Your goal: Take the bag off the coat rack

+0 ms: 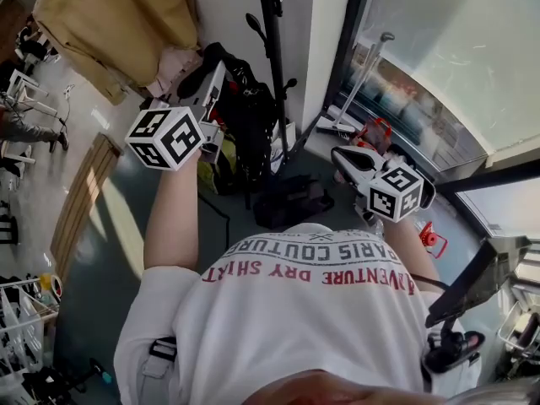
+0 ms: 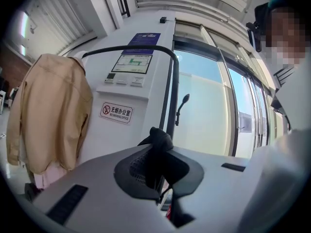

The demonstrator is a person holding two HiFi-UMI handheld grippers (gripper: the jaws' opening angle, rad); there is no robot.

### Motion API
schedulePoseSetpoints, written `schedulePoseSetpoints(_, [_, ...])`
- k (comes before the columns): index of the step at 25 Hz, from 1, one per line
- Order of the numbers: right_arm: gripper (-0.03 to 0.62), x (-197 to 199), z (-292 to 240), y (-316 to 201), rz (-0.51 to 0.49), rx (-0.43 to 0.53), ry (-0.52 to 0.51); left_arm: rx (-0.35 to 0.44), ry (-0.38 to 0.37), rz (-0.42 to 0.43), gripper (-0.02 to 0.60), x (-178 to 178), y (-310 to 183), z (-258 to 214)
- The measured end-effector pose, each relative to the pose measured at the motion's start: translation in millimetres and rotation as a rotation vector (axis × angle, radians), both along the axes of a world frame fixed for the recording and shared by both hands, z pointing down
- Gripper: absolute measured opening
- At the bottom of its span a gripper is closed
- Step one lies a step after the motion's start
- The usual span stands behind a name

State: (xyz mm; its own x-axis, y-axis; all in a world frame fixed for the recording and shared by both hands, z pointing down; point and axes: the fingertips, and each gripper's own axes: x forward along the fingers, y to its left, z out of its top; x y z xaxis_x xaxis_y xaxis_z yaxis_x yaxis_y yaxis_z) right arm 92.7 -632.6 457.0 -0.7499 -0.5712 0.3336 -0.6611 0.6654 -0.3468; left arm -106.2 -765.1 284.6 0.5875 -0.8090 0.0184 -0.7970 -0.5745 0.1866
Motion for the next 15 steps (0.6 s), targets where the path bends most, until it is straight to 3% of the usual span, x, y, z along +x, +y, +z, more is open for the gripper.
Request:
schedulePoseSetpoints(6, [0.002,-28.4,-9.6,34.8,-0.021,0.024,-0.004,-0.075,-0.029,0.002,0.006,-16.7,74.7,44.1])
schedulePoseSetpoints(15, [0.002,-70.7,-19.3,138.6,-0.009,0.047,0.018,-0.227,-0.037,0.062,0.006,-45.6,222.3,110.0])
